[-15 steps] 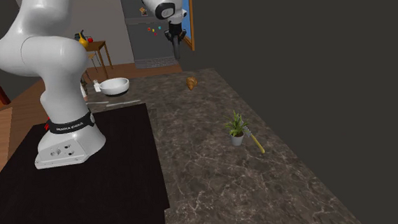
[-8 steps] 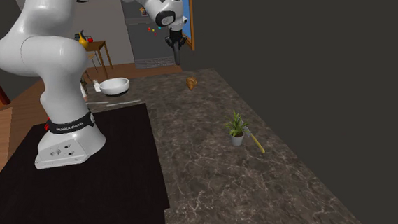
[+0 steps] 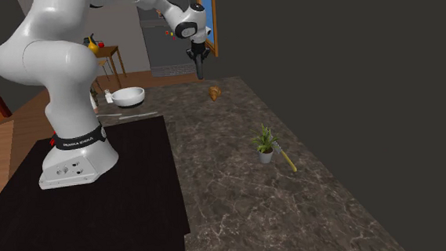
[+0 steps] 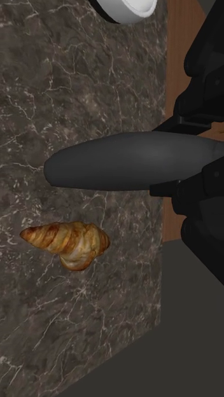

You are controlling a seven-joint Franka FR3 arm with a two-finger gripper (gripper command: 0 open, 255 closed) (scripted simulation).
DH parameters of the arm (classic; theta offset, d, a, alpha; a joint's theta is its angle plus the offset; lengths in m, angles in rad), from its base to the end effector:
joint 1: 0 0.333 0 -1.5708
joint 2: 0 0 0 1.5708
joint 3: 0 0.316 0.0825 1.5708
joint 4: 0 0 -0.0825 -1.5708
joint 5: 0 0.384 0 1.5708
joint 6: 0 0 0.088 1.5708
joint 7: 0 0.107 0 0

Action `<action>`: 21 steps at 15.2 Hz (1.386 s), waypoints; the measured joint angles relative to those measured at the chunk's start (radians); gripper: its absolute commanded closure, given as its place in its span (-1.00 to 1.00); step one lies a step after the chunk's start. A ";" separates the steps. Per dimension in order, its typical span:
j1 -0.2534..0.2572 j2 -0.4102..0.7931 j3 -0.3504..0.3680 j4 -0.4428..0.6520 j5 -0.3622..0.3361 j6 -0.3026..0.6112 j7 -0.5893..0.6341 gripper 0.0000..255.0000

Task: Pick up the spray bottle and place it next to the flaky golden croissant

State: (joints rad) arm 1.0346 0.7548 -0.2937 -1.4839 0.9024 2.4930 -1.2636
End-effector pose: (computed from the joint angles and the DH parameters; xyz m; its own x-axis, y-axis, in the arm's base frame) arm 0.5198 0.5292 0.2689 0.0943 0.8521 0.5149 0.9940 -0.1090 -0.0017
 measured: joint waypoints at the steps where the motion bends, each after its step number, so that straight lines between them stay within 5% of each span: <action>1: -0.001 0.010 0.005 0.003 0.006 0.008 -0.005 1.00; 21: -0.056 0.197 0.093 0.074 0.107 0.119 -0.129 1.00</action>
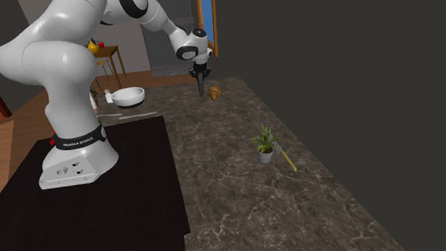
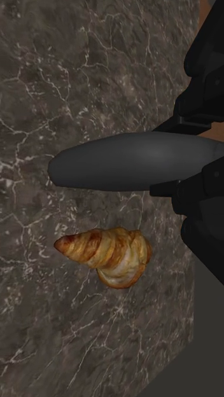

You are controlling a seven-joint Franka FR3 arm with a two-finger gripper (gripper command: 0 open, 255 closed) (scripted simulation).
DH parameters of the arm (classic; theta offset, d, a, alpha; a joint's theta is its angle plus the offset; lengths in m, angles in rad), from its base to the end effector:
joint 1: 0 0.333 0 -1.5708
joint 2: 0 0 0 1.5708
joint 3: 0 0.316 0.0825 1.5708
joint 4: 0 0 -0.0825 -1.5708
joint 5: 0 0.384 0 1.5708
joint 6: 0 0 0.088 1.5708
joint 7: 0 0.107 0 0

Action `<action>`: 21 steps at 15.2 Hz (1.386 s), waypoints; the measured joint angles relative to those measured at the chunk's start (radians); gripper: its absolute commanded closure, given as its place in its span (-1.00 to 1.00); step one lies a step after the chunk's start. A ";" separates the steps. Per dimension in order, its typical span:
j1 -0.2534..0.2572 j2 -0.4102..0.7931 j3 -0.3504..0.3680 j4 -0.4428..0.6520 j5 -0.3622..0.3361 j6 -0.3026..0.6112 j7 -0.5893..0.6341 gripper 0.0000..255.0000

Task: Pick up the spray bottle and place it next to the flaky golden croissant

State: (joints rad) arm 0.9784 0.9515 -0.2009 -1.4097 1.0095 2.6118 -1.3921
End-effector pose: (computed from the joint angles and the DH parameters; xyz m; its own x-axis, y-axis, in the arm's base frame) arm 0.5187 0.5304 0.1579 0.0942 0.8521 0.5148 0.9941 -0.1088 -0.0018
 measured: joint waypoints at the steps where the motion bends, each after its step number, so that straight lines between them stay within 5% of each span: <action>1: -0.002 0.012 0.004 0.007 0.004 0.005 -0.005 1.00; 18: -0.035 0.150 0.050 0.101 0.044 0.053 -0.061 1.00; 19: -0.035 0.150 0.050 0.101 0.044 0.053 -0.061 -1.00; 21: -0.035 0.150 0.050 0.101 0.044 0.053 -0.061 -1.00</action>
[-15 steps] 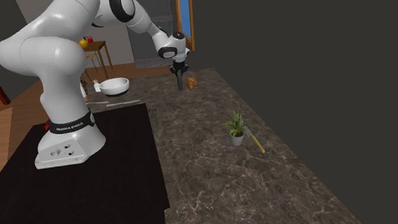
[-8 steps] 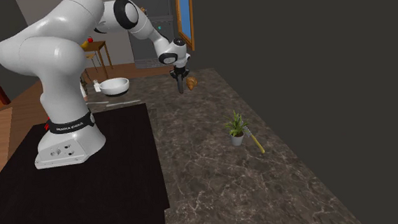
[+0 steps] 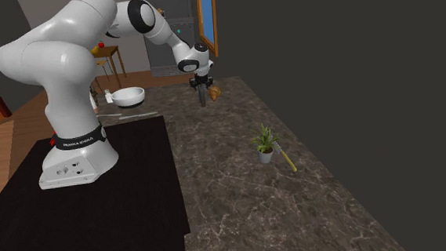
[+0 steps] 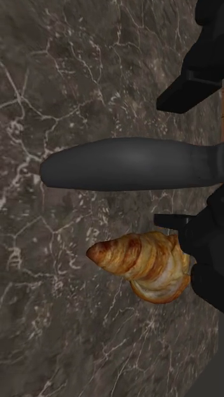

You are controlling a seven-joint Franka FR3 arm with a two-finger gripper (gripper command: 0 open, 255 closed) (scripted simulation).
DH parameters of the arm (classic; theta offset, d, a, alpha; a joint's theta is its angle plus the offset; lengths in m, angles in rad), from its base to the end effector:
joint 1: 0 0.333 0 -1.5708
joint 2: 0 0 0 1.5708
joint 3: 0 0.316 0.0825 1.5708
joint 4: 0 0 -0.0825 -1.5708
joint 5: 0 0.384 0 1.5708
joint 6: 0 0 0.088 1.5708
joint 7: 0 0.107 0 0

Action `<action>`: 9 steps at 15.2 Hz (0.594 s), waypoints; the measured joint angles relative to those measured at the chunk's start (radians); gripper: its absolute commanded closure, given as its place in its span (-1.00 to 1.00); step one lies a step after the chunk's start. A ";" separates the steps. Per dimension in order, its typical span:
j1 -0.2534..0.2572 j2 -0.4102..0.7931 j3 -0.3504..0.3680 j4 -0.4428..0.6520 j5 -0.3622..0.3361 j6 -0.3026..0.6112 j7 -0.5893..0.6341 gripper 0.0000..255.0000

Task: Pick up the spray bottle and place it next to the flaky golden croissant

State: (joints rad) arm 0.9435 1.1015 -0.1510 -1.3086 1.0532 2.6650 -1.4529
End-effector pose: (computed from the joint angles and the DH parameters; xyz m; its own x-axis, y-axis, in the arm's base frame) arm 0.5190 0.5299 0.0896 0.0941 0.8519 0.5152 0.9940 -0.1090 -0.0014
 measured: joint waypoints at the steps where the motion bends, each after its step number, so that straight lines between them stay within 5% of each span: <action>1: 0.000 0.000 0.000 0.000 0.000 0.000 0.000 -1.00; 4: 0.000 0.000 0.000 0.000 0.000 0.000 0.000 -1.00; 9: -0.005 -0.138 -0.005 -0.150 0.013 -0.003 -0.041 -1.00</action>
State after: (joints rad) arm 0.9383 0.9635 -0.1559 -1.4586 1.0664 2.6624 -1.4941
